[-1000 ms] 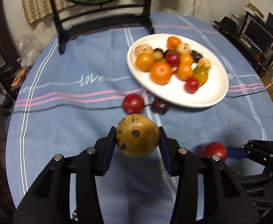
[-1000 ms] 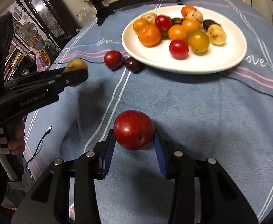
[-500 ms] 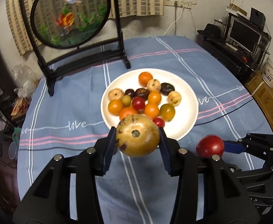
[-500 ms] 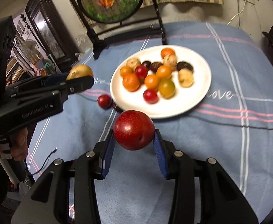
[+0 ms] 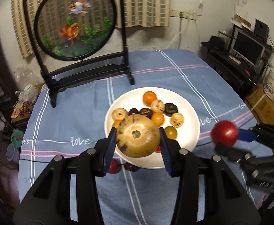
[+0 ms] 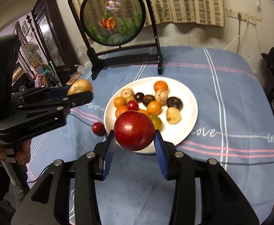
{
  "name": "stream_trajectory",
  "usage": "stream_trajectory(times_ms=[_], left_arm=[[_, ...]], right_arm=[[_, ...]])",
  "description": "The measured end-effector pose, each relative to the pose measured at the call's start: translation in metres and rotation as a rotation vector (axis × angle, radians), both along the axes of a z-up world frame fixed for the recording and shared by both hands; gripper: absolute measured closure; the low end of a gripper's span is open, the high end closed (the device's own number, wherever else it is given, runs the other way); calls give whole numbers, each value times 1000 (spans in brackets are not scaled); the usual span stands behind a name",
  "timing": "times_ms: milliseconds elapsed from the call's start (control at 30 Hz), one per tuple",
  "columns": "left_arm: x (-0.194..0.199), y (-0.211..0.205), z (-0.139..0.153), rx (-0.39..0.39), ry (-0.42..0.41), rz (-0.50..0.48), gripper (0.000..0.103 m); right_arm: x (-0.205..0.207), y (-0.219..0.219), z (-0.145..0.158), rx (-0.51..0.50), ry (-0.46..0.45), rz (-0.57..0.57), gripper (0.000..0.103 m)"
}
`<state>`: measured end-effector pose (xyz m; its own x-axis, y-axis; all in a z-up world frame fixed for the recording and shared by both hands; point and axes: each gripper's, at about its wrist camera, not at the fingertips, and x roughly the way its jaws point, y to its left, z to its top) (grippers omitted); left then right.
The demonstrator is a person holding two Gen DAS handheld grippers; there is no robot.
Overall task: Organize fruits
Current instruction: 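Carry the brown fruit and red plum onto the white plate and open both tools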
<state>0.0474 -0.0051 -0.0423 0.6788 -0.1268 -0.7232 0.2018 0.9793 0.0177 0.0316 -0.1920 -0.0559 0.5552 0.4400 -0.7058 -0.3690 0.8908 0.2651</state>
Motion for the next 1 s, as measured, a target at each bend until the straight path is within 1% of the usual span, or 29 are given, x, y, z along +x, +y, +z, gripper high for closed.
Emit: stream_trajectory(times_ms=[100, 200, 400, 600, 800, 1000], left_arm=[[7, 10, -3, 0, 6, 30, 58], [17, 14, -8, -6, 30, 43, 58], [37, -4, -18, 12, 53, 18, 58], [56, -24, -17, 39, 37, -10, 58], [70, -28, -20, 44, 39, -12, 58], [80, -29, -30, 54, 62, -8, 58]], right_arm=[[8, -7, 1, -8, -8, -12, 61], [18, -13, -4, -18, 2, -29, 61], [32, -14, -10, -26, 14, -29, 61], [54, -8, -13, -29, 13, -21, 61], [73, -1, -12, -33, 8, -6, 61], [87, 8, -18, -44, 19, 15, 61]])
